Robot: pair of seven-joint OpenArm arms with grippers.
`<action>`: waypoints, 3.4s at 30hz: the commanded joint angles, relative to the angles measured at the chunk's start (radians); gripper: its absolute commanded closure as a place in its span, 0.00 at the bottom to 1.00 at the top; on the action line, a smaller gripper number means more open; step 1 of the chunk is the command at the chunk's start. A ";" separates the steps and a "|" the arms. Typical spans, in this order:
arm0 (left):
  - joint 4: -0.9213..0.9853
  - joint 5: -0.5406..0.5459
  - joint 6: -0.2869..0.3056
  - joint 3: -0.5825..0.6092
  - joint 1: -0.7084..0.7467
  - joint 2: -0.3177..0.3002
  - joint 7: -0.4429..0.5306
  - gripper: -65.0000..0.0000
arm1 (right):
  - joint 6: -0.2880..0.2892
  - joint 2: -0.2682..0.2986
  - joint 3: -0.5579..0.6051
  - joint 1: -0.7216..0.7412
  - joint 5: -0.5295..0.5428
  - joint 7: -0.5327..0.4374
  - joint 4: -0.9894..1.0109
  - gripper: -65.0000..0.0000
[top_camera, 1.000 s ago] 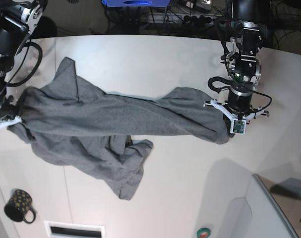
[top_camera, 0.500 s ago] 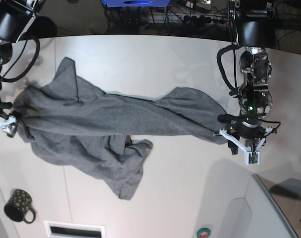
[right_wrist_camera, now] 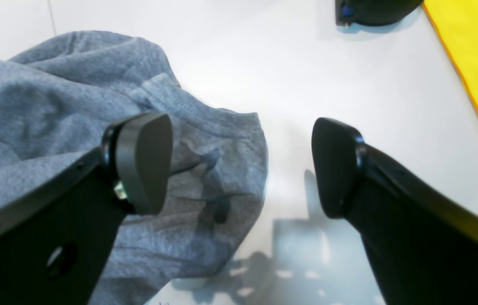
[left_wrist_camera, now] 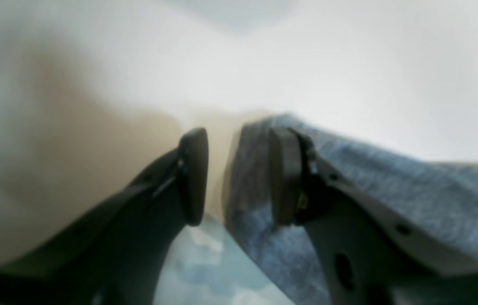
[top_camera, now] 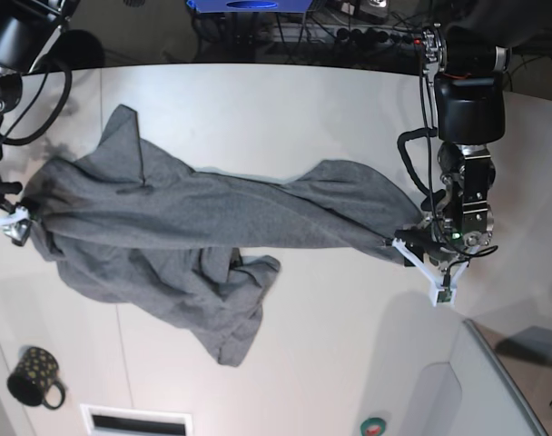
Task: Layout the t-shirt on the table in an organized manner, then fold the t-shirt properly
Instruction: 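Pull the shirt taut between both grippers, stretching it out, then release and regrasp the shirt edge with the left gripper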
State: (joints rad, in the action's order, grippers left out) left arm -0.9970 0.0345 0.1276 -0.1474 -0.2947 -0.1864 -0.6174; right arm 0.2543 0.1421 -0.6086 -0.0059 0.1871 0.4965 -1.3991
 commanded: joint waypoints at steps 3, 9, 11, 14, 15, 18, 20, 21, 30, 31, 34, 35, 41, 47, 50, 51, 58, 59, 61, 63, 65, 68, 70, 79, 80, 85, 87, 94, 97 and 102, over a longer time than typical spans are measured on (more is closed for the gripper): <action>-0.007 0.003 -0.007 -0.002 -0.031 -0.011 0.021 0.64 | 0.001 0.015 -0.003 0.014 0.009 -0.026 -0.016 0.26; -0.058 0.046 -0.006 -0.002 -0.019 -0.018 0.017 0.64 | 0.001 0.009 -0.001 0.014 0.009 -0.026 -0.015 0.26; -0.102 0.068 -0.006 -0.002 0.013 -0.045 0.023 0.65 | 0.001 0.004 -0.001 0.014 0.009 -0.026 -0.015 0.26; -0.174 0.081 -0.006 -0.001 0.044 -0.052 0.024 0.65 | 0.001 0.003 -0.001 0.014 0.009 -0.025 -0.015 0.26; -0.198 0.080 -0.006 -0.001 0.055 -0.052 0.024 0.65 | 0.001 0.003 -0.001 0.014 0.009 -0.025 -0.015 0.26; -0.231 0.086 -0.006 -0.002 0.071 -0.049 0.024 0.64 | 0.001 0.001 0.011 0.017 0.009 -0.025 -0.015 0.26; -0.208 0.086 -0.006 -0.002 0.064 -0.048 0.018 0.63 | 0.001 0.003 0.060 0.016 0.009 -0.025 -0.015 0.26; -0.191 0.086 -0.006 -0.002 0.062 -0.048 0.017 0.63 | 0.001 0.003 0.079 0.016 0.009 -0.025 -0.015 0.27; -0.164 0.087 -0.004 -0.002 0.064 -0.046 0.017 0.20 | 0.001 0.001 0.103 0.014 0.009 -0.025 -0.015 0.27; -0.164 0.087 -0.004 -0.002 0.064 -0.046 0.017 0.13 | 0.001 0.001 0.103 0.014 0.009 -0.025 -0.015 0.27; -0.133 0.087 -0.004 0.006 0.053 -0.043 0.021 0.00 | 0.001 0.001 0.103 0.014 0.009 -0.025 -0.015 0.27; -0.109 0.087 -0.004 0.007 0.033 -0.043 0.021 0.00 | 0.001 0.001 0.103 0.014 0.009 -0.025 -0.015 0.27; 0.074 0.219 -0.004 0.009 -0.053 -0.035 0.024 0.00 | 0.001 0.001 0.103 0.013 0.009 -0.025 -0.015 0.27; 0.088 0.282 -0.004 0.009 -0.065 -0.034 0.024 0.27 | 0.001 0.001 0.102 0.001 0.009 -0.025 -0.015 0.27; 0.088 0.282 -0.004 0.009 -0.065 -0.034 0.024 0.72 | 0.001 0.001 0.102 -0.001 0.009 -0.025 -0.015 0.27; 0.088 0.282 -0.004 0.006 -0.064 -0.035 0.024 0.88 | 0.001 0.001 0.102 -0.001 0.009 -0.025 -0.015 0.27; -0.095 0.281 -0.004 0.010 0.002 -0.060 0.024 1.00 | 0.001 0.000 0.105 0.005 0.009 -0.025 0.000 0.27; -0.144 0.281 -0.004 0.010 0.013 -0.068 0.024 1.00 | 0.001 0.000 0.105 0.016 0.009 -0.026 0.020 0.27; -0.239 0.264 -0.004 0.024 0.033 -0.088 0.024 1.00 | 0.001 0.003 0.105 0.048 0.009 -0.026 0.071 0.27; -0.325 0.221 -0.004 0.076 0.045 -0.109 0.024 1.00 | 0.003 0.006 0.106 0.070 0.009 -0.026 0.122 0.27; -0.399 0.163 -0.004 0.134 0.059 -0.129 0.024 1.00 | 0.027 0.004 0.106 0.079 0.009 -0.026 0.143 0.27; -0.515 0.061 -0.004 0.207 0.085 -0.138 0.024 1.00 | 0.104 0.000 0.106 0.080 0.009 -0.026 0.155 0.27; -0.603 -0.034 -0.004 0.243 0.125 -0.149 0.024 1.00 | 0.127 -0.008 0.106 0.091 0.007 -0.026 0.182 0.27; -0.808 -0.474 -0.004 0.323 0.441 -0.239 0.276 1.00 | 0.132 0.057 0.106 0.143 0.007 -0.031 0.419 0.27; -0.808 -0.516 -0.004 0.322 0.481 -0.244 0.308 1.00 | 0.130 0.064 0.105 0.143 0.007 -0.031 0.430 0.29; -0.808 -0.674 -0.004 0.269 0.676 -0.247 0.446 1.00 | 0.127 0.092 0.105 0.143 0.007 -0.074 0.484 0.47; -0.804 -0.701 -0.004 0.253 0.731 -0.249 0.480 1.00 | 0.127 0.106 0.105 0.143 0.005 -0.075 0.507 0.48; -0.710 -0.783 -0.004 0.239 0.809 -0.264 0.494 1.00 | 0.125 0.124 0.103 0.143 0.005 -0.078 0.534 0.48; -0.624 -0.809 -0.004 0.234 0.800 -0.264 0.495 1.00 | 0.125 0.135 0.103 0.143 0.005 -0.078 0.534 0.48; -0.580 -0.807 -0.004 0.243 0.786 -0.258 0.495 1.00 | 0.125 0.136 0.103 0.139 0.005 -0.075 0.531 0.48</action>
State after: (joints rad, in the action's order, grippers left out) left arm -1.5631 -0.7670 0.1394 0.0998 0.4896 -0.4362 -0.1299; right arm 0.3885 0.2653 -0.5018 0.1314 0.2081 0.3954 -0.8627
